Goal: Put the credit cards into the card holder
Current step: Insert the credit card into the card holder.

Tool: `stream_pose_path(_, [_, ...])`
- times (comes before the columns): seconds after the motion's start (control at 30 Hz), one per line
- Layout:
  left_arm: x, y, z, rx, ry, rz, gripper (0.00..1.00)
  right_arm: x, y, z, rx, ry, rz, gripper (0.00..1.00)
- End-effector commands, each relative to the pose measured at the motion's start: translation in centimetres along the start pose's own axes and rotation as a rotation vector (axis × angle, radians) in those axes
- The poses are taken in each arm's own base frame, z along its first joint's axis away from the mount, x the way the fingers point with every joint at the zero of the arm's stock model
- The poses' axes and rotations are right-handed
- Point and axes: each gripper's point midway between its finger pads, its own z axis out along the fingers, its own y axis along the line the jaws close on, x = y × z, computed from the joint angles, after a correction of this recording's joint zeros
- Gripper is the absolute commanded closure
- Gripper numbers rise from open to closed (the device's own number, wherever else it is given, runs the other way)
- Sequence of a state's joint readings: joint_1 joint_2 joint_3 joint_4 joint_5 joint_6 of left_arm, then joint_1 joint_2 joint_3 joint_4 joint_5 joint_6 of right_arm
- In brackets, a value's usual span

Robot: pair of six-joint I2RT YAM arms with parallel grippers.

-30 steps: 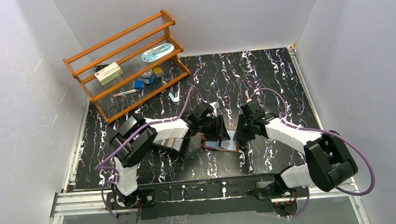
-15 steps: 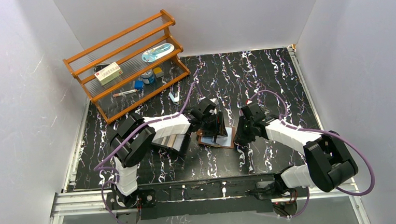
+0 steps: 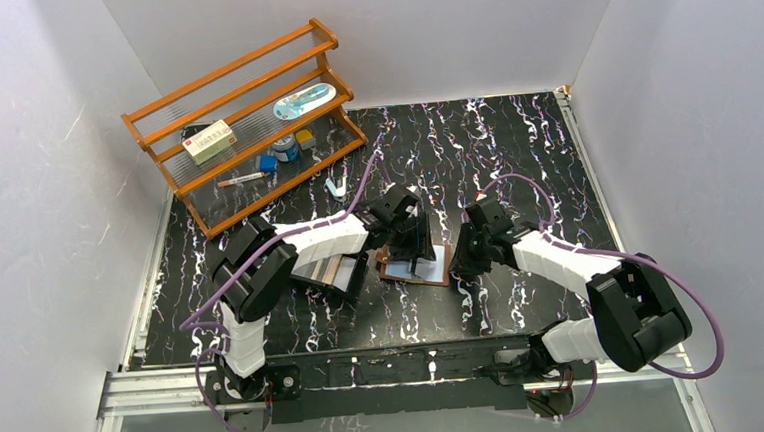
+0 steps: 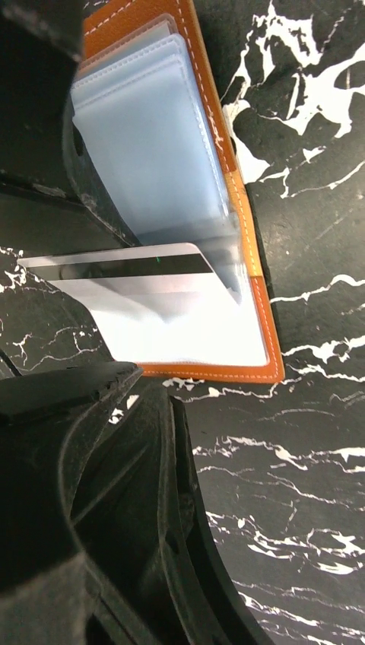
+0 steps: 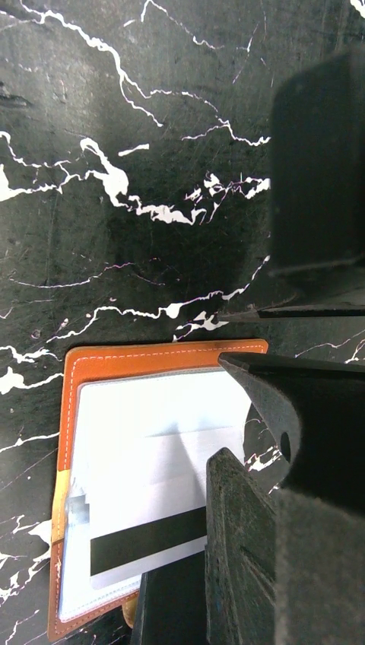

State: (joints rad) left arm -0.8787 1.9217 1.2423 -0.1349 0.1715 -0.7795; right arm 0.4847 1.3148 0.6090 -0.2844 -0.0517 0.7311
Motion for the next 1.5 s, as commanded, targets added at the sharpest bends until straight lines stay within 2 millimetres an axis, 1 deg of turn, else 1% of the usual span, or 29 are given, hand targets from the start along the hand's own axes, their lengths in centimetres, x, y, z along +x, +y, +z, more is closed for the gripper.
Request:
stream_pose_path(0.0, [-1.6, -1.1, -1.9, -0.007, -0.030, 0.022, 0.50, -1.0, 1.0, -0.5, -0.038, -0.041, 0.000, 0.71])
stream_pose_path(0.07, [-1.6, -0.6, -1.9, -0.034, -0.022, 0.025, 0.49, -0.9, 1.0, -0.5, -0.038, -0.041, 0.002, 0.71])
stream_pose_path(0.27, [-1.6, -0.3, -1.6, -0.069, 0.003, 0.033, 0.49, -0.9, 1.2, -0.5, -0.049, -0.040, 0.001, 0.71])
stream_pose_path(0.43, [-2.0, 0.1, -2.0, -0.101, -0.011, 0.046, 0.49, -1.0, 1.5, -0.5, -0.065, -0.042, 0.008, 0.71])
stream_pose_path(0.73, [-1.4, 0.4, -2.1, -0.106, 0.005, 0.037, 0.49, -0.9, 1.6, -0.3, -0.071, -0.036, 0.012, 0.71])
stream_pose_path(1.03, [-0.4, 0.0, -1.2, -0.079, 0.045, 0.016, 0.55, -0.1, 1.3, 0.6, -0.083, -0.016, 0.044, 0.72])
stream_pose_path(1.17, [-0.1, -0.3, -0.7, -0.064, 0.050, 0.002, 0.55, 0.4, 1.1, 1.0, -0.083, -0.008, 0.071, 0.73])
stream_pose_path(1.47, [0.3, -0.7, 0.9, -0.051, 0.074, -0.014, 0.56, 0.7, 1.0, 0.6, -0.102, -0.035, 0.138, 0.73])
